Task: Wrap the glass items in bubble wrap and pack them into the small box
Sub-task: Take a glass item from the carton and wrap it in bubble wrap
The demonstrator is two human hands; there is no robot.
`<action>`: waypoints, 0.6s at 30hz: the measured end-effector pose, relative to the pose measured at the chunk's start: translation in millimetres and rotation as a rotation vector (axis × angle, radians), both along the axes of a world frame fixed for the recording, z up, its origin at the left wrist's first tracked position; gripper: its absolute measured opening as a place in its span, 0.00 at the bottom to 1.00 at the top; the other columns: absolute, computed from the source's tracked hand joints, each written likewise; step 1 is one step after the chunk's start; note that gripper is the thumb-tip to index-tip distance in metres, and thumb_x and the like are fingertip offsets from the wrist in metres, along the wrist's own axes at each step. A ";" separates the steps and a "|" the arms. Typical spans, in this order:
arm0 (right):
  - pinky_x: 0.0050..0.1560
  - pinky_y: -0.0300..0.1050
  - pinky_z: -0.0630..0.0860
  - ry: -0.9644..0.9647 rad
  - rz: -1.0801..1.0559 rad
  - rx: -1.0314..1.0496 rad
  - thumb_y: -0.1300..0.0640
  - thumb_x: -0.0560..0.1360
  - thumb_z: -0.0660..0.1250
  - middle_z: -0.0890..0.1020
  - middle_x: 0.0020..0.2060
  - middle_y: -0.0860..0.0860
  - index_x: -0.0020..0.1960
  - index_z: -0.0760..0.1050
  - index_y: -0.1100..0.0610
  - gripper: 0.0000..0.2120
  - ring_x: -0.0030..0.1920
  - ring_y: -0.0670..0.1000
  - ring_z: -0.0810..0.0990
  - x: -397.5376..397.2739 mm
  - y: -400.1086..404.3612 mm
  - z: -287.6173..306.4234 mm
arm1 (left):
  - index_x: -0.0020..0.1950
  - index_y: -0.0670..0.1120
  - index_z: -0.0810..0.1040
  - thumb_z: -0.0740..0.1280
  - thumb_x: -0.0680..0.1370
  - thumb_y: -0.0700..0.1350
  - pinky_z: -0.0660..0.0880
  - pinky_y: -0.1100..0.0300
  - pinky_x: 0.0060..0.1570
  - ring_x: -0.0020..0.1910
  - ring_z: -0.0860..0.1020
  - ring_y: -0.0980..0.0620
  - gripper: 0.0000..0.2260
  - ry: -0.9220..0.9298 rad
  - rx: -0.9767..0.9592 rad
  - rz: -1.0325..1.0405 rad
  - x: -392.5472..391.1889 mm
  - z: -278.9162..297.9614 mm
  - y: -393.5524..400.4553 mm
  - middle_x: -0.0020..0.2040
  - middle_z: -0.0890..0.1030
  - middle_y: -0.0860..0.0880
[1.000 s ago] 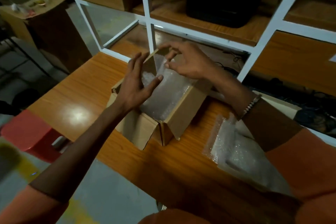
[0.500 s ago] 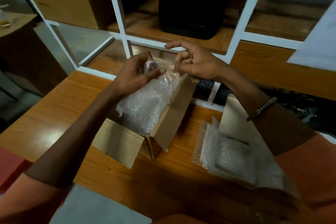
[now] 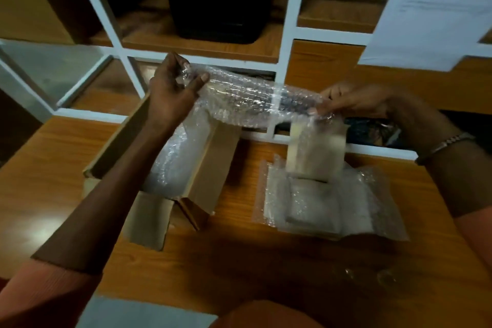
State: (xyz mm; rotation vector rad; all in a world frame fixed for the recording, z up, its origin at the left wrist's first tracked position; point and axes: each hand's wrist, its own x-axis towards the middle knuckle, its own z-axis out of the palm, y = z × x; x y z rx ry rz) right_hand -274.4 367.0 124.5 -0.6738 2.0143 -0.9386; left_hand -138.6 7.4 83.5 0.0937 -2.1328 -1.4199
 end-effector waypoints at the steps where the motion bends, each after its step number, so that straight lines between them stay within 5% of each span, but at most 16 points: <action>1: 0.47 0.49 0.84 -0.024 -0.023 0.034 0.59 0.83 0.67 0.88 0.50 0.60 0.56 0.81 0.64 0.09 0.46 0.56 0.87 -1.4 15.9 -5.1 | 0.50 0.51 0.71 0.75 0.80 0.47 0.83 0.45 0.41 0.45 0.82 0.50 0.12 0.000 -0.022 0.028 -6.6 -4.7 5.6 0.46 0.79 0.45; 5: 0.49 0.51 0.80 -0.071 -0.238 0.031 0.52 0.78 0.74 0.87 0.50 0.61 0.53 0.84 0.62 0.12 0.45 0.58 0.85 2.0 82.9 -35.7 | 0.53 0.54 0.75 0.73 0.80 0.52 0.83 0.41 0.49 0.50 0.83 0.51 0.08 0.008 -0.086 0.121 -21.0 -21.0 31.8 0.49 0.81 0.51; 10: 0.39 0.39 0.82 -0.086 -0.285 0.227 0.55 0.82 0.71 0.89 0.43 0.52 0.50 0.87 0.59 0.09 0.43 0.49 0.88 18.3 143.7 -66.2 | 0.59 0.46 0.76 0.73 0.82 0.48 0.83 0.49 0.42 0.43 0.83 0.59 0.10 -0.120 -0.213 -0.091 -9.2 -50.6 89.1 0.48 0.82 0.52; 15: 0.63 0.55 0.79 -0.033 -0.358 0.336 0.50 0.78 0.77 0.84 0.58 0.56 0.64 0.81 0.56 0.18 0.56 0.57 0.82 22.6 189.5 -111.9 | 0.64 0.51 0.74 0.70 0.83 0.51 0.78 0.63 0.30 0.33 0.81 0.59 0.11 -0.253 -0.291 -0.148 27.4 -100.2 122.7 0.41 0.83 0.52; 18: 0.63 0.58 0.78 0.038 -0.320 0.337 0.50 0.79 0.75 0.84 0.59 0.60 0.67 0.80 0.61 0.21 0.54 0.58 0.81 22.9 196.7 -127.2 | 0.61 0.46 0.76 0.70 0.84 0.52 0.76 0.61 0.28 0.30 0.81 0.56 0.12 -0.355 -0.297 -0.120 35.0 -128.0 120.8 0.36 0.83 0.49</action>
